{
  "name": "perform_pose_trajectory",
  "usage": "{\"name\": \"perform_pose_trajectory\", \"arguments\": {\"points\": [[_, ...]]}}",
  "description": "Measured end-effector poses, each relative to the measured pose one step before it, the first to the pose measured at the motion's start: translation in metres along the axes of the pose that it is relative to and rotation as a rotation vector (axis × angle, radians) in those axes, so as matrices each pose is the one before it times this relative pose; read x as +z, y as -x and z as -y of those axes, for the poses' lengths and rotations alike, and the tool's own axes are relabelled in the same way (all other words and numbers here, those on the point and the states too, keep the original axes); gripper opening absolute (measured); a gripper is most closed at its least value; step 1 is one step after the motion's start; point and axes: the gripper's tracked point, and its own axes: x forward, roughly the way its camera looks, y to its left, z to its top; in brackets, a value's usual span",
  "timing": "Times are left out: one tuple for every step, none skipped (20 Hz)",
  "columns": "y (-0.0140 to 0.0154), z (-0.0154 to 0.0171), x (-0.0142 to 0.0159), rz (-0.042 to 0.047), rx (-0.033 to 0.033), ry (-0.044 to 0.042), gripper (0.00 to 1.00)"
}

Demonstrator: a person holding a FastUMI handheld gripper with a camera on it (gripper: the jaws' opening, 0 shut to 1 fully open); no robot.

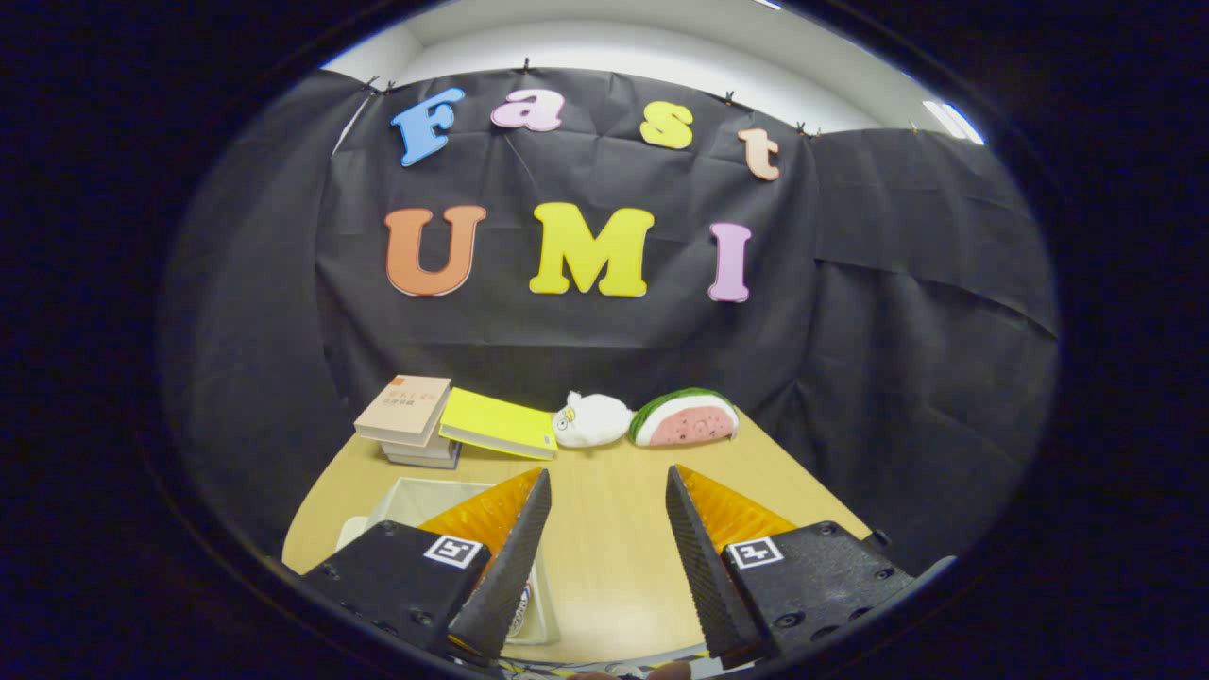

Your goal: Open the storage box then place both shoes into the box .Put the left shoe in first, then the right shoe, with the right side of both shoes facing outward in a uniform manner.

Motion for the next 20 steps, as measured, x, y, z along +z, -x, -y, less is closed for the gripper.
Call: {"name": "perform_pose_trajectory", "arguments": {"points": [[0.00443, 0.00323, 0.00446, 0.0263, -0.0048, 0.00556, 0.8], [0.00511, 0.00148, 0.00351, 0.02276, -0.00343, 0.00147, 0.8], [0.0035, 0.00144, 0.004, 0.02052, 0.00041, 0.0025, 0.8], [0.00419, -0.00132, 0.00303, 0.01784, 0.00474, -0.00211, 0.8], [0.0025, -0.00048, 0.00235, 0.01029, 0.00401, -0.00479, 0.92], [0.0017, -0.00165, 0.00173, -0.00061, 0.00687, -0.00412, 1.0], [0.00506, -0.00069, -0.00138, -0.00037, 0.00293, 0.0025, 1.0], [0.00304, -0.00071, 0.00066, 0.00101, 0.00162, 0.00884, 1.0], [0.00146, -0.00098, 0.00247, 0.00558, 0.00248, 0.01067, 1.0], [0.00234, -0.0013, 0.00332, 0.00823, -0.00017, 0.00734, 1.0], [0.00201, -0.00207, 0.00127, 0.00058, 0.00217, 0.0059, 1.0], [0.00156, -0.00147, 0.00021, 0.00231, 0.00314, 0.00022, 1.0], [0.00168, -0.00145, -0.00072, 0.00309, 0.00326, -0.00309, 1.0], [0.00092, -0.0018, -0.00026, 0.00242, 0.00216, -0.00528, 1.0], [0.00045, -0.00269, -0.00129, -0.00019, 0.0053, -0.00757, 1.0], [0.00133, -0.00234, -0.00105, -0.00093, 0.00403, -0.00945, 1.0], [0.00136, -0.00288, -0.00014, 0.00092, 0.00437, -0.00611, 1.0], [0.00149, -0.00094, 0.0004, 0.00174, 0.0016, -0.00203, 1.0], [-0.00088, 0.00184, 0.00001, 0.00155, 0.00115, 0.00055, 1.0], [0.00069, -0.00055, -0.00059, -0.00122, 0.00324, 0.00071, 1.0]]}}
